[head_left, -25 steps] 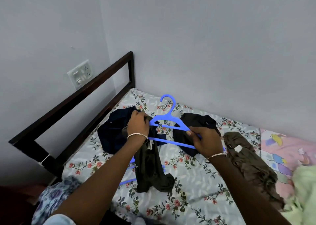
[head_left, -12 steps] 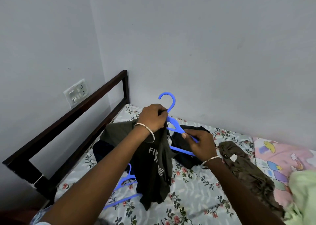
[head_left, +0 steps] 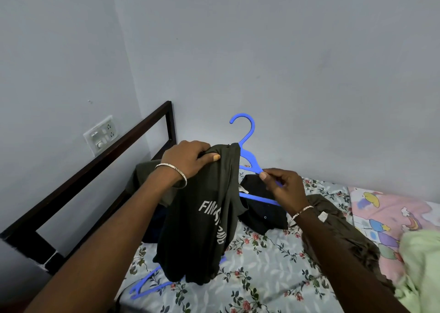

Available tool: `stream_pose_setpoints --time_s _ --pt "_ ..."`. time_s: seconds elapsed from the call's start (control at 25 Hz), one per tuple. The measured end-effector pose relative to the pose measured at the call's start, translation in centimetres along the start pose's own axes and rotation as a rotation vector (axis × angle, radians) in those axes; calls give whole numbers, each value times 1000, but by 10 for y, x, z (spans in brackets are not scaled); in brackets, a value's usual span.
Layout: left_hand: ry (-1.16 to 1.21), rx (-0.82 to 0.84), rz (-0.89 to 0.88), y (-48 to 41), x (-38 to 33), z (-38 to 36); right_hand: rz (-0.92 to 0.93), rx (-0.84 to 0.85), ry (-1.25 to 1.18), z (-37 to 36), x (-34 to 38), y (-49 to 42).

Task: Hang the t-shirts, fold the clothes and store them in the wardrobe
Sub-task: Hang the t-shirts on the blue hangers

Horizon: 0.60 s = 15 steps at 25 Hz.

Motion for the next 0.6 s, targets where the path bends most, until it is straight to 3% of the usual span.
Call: stream_pose_setpoints --time_s 0.08,0.16,0.28,0.36,0.52,0.6 --pt "-4 -77 -15 2 -1 5 165 -157 271 3 8 2" --pt "-13 -155 -28 2 -3 10 223 -282 327 4 17 12" --pt "59 -218 -27 -2 -4 20 209 -86 120 -21 22 36" --pt "106 -230 -54 -6 -8 24 158 71 105 -40 18 47" --pt "201 -235 -97 -13 -18 31 -52 141 7 -55 10 34" --pt "252 -224 -112 -17 -20 34 -74 217 23 -59 5 29"
Point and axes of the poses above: each hand's wrist, its own y-axis away from the middle knuckle, its own z-axis out of the back of the hand, x = y × z, the point moved 5 cm from there along -y, towards the middle knuckle, and after that the axes turned 14 degrees about -x, right-handed, at the moved point
